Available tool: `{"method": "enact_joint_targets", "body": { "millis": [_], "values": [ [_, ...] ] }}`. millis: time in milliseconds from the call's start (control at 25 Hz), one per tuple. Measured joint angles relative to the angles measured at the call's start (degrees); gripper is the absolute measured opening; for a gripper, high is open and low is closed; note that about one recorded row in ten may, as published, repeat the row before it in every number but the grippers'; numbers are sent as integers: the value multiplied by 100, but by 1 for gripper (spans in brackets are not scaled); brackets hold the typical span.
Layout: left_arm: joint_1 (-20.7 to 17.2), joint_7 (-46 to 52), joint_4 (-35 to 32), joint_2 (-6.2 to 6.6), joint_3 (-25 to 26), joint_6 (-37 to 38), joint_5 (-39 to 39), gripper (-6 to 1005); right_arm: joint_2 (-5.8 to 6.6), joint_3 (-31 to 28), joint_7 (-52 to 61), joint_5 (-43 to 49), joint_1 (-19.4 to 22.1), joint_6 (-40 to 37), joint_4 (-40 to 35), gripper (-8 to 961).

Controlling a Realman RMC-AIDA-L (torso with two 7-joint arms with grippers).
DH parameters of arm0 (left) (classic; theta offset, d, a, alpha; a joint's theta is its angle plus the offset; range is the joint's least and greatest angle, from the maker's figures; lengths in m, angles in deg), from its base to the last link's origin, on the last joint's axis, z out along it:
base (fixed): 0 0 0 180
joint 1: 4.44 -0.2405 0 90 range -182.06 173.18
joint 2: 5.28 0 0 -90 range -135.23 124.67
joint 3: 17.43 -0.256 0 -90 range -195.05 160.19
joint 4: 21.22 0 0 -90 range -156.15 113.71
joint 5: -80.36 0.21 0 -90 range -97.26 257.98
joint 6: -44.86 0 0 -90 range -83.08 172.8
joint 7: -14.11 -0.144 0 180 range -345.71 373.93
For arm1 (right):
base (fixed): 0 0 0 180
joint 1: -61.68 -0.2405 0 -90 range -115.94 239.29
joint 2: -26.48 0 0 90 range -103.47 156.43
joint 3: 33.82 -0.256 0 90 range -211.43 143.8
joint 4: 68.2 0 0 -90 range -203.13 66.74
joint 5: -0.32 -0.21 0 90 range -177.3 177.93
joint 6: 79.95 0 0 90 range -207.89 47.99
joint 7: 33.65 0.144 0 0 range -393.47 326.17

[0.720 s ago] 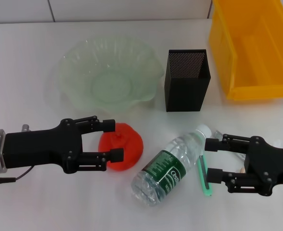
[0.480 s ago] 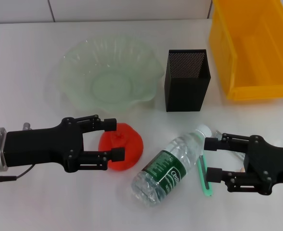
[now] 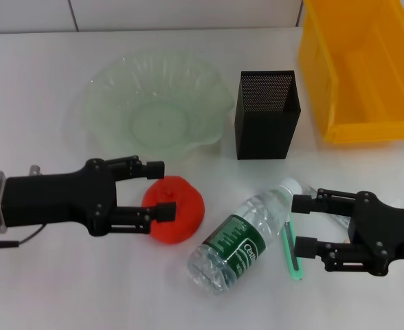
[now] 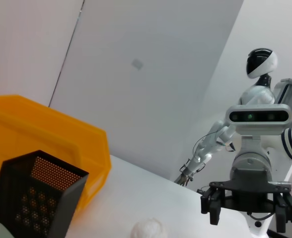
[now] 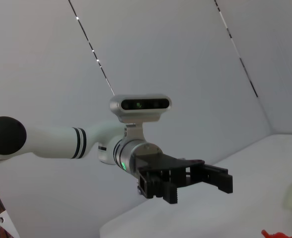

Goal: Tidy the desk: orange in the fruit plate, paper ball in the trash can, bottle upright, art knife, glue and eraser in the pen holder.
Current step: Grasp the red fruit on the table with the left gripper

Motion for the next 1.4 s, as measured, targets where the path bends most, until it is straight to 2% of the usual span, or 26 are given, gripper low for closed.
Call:
{"method": "enact_joint_targets", "body": {
  "millis": [80, 120, 160, 200, 280, 320, 360, 400, 480, 520, 680, 720, 760, 800, 840, 960, 1040, 1120, 1160, 1400],
  "values": [
    [0, 0, 0, 0, 0, 0, 0, 841, 5, -34, 37, 0, 14, -2, -26, 752],
    [-3, 184, -208, 0, -8, 3, 1, 841, 12, -45, 53, -2, 25, -7, -34, 751],
    [-13, 706, -824, -4, -45, 73, 5, 841, 21, -58, 69, -4, 40, -15, -39, 751],
    [-6, 852, -1030, -8, -53, 109, 5, 841, 36, -100, 85, -7, 64, -23, -42, 751],
    [-6, 852, -1030, -8, -53, 109, 5, 842, 57, -210, 93, -9, 126, -40, -50, 751],
    [17, 1122, -1340, -20, -84, 164, 6, 842, 62, -354, 93, -9, 202, -46, -62, 751],
    [108, 1803, -2054, -39, -302, 100, 188, 841, 62, -354, 93, -9, 202, -46, -62, 751],
    [172, 2122, -2342, -46, -445, 14, 381, 840, 63, -404, 93, -9, 242, -47, -73, 751],
    [203, 2235, -2475, -50, -510, -27, 474, 838, 66, -452, 86, -9, 316, -49, -97, 751],
    [326, 2635, -2858, -60, -768, -140, 868, 838, 66, -484, 68, -9, 376, -25, -108, 751],
    [372, 2695, -2953, -65, -919, -177, 1006, 834, 56, -528, 42, -9, 440, 15, -109, 751],
    [410, 2696, -2998, -69, -1254, -315, 1126, 833, 52, -554, 39, -9, 452, 22, -108, 751],
    [410, 2696, -2998, -69, -1254, -315, 1126, 832, 52, -554, 39, -9, 452, 22, -108, 751],
    [356, 2671, -2949, -70, -1725, -679, 1137, 831, 51, -567, 38, -9, 455, 22, -108, 751],
    [306, 2660, -2936, -70, -1921, -864, 1137, 830, 50, -576, 36, -9, 460, 24, -108, 751],
    [281, 2651, -2928, -70, -2003, -963, 1138, 828, 49, -577, 34, -9, 461, 25, -107, 751],
    [237, 2511, -2603, -76, -2208, -1347, 1103, 826, 47, -580, 33, -9, 462, 28, -107, 751],
    [237, 2511, -2603, -76, -2208, -1347, 1103, 824, 42, -580, 32, -9, 463, 43, -105, 751],
    [262, 2339, -2311, -79, -2210, -1562, 1080, 823, 40, -580, 31, -9, 460, 57, -103, 751],
    [295, 2103, -1962, -95, -2211, -1908, 995, 818, 25, -571, 28, -8, 414, 89, -81, 751]
  ]
}}
